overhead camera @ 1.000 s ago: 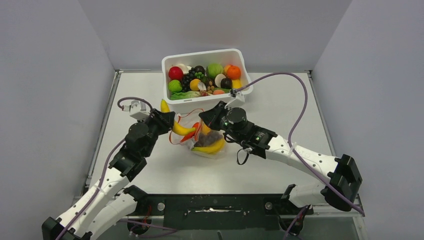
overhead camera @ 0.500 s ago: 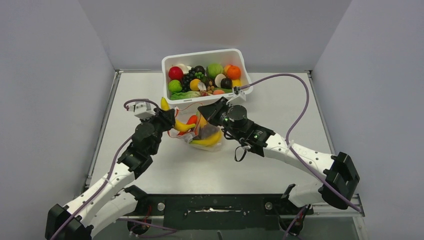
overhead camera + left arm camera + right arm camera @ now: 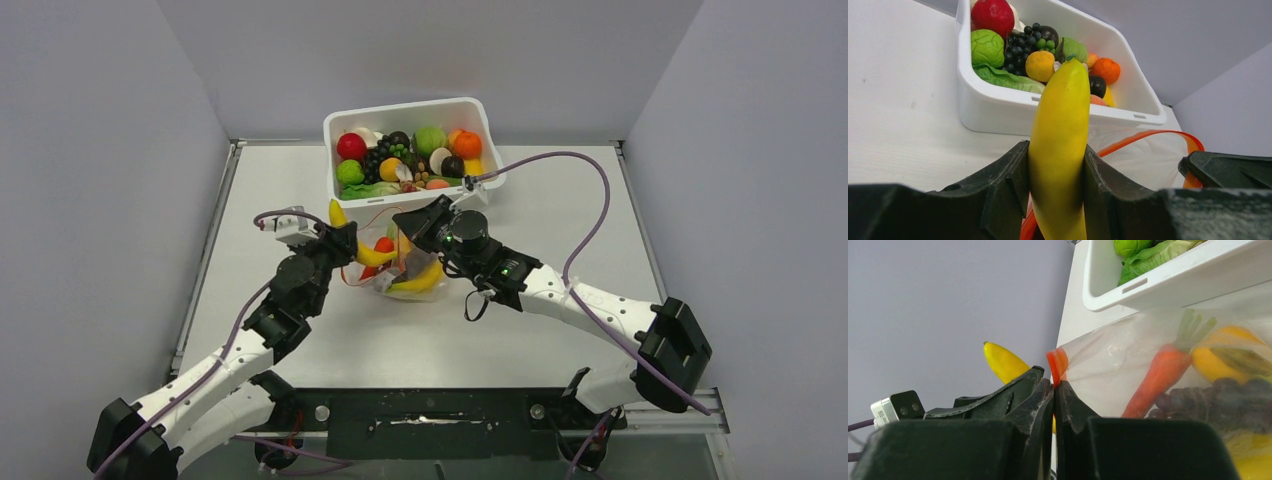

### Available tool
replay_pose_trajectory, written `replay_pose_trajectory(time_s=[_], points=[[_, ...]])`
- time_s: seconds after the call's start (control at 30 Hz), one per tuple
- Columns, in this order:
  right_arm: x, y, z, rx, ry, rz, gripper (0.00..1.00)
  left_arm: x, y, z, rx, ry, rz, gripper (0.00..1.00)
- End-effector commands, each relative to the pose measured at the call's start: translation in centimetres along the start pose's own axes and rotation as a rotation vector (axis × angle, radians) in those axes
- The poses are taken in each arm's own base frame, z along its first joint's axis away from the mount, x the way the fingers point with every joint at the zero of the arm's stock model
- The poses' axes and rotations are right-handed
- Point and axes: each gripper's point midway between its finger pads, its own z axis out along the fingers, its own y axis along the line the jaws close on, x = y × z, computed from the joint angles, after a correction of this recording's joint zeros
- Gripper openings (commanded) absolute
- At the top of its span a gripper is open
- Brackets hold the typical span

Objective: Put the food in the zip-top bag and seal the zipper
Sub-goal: Place the fake fruit in the zipper food storage bag.

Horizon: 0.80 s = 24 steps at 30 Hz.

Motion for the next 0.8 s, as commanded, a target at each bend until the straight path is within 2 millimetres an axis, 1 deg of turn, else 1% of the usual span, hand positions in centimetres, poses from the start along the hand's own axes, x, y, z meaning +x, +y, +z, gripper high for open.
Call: replay_pose_trajectory(time_s=[0.0,0.07,0.1,0.2,0.27,0.4,0.47,0.57,0.67,0.77], points=[[-2.6,4.2,-0.4,-0.154,-0.083,0.088,0.00,-0.1,-1.6,-0.7,0.068,0.000,-0.091,0.36],[-2.4,4.0,-0.4,-0.155,-0.078,0.092,0.00,0.6,-1.5,-1.1,0.084,0.021,-0.100,0.40],[-2.4,4.0,-0.4,-0.155,-0.075,0.093,0.00,0.7,-1.8,-1.4,0.106,0.033,-0.105,0.41],[-2.3,3.9,-0.4,-0.154,-0.071,0.092,0.00,0.2,-2.5,-2.1,0.144,0.044,-0.121,0.43],[-2.3,4.0,-0.4,-0.160,-0.070,0.096,0.00,-0.2,-3.1,-2.6,0.176,0.046,-0.127,0.43],[-2.3,3.9,-0.4,-0.164,-0.067,0.103,0.00,-0.1,-4.3,-3.2,0.240,0.076,-0.131,0.43],[-2.3,4.0,-0.5,-0.168,-0.065,0.103,0.00,0.0,-4.5,-3.4,0.254,0.087,-0.136,0.44],[-2.5,4.1,-0.7,-0.169,-0.070,0.104,0.00,0.0,-4.3,-3.5,0.246,0.091,-0.135,0.43],[-2.6,4.2,-0.9,-0.171,-0.073,0.102,0.00,-0.2,-3.7,-3.6,0.213,0.088,-0.127,0.38],[-2.5,3.9,-0.9,-0.166,-0.072,0.101,0.00,-1.1,-3.2,-3.8,0.193,0.058,-0.104,0.20]])
